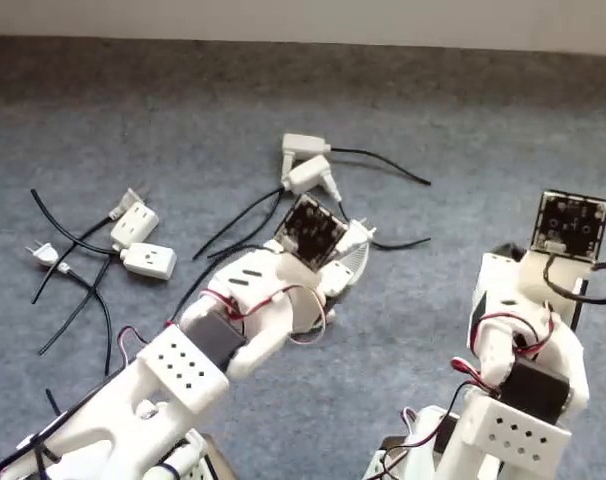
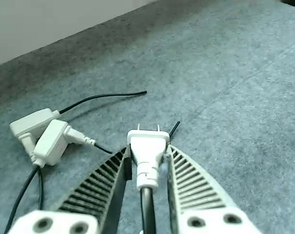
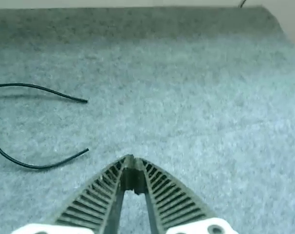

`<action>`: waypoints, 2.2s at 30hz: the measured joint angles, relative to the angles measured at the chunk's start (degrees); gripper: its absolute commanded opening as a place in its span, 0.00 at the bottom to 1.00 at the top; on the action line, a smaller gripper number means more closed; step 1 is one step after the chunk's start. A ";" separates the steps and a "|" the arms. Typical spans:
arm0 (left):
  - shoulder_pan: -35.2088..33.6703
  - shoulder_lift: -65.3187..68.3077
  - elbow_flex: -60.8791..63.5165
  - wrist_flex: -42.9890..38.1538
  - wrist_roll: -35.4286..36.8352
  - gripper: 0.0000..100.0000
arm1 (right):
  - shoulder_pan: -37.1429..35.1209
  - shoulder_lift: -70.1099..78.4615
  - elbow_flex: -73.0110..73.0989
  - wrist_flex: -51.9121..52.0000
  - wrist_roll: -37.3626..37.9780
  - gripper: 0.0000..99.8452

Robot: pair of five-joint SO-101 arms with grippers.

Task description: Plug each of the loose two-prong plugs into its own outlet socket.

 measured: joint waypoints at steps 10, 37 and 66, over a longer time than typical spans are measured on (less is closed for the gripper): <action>-3.87 0.00 -17.32 26.55 -11.25 0.01 | 6.59 -5.71 18.02 2.81 -2.73 0.01; -1.93 63.74 -82.64 77.27 -28.31 0.01 | 7.38 -33.85 44.40 6.15 -2.90 0.01; -2.90 74.29 -80.18 77.27 -31.21 0.01 | 7.38 -33.85 44.48 6.15 -2.90 0.01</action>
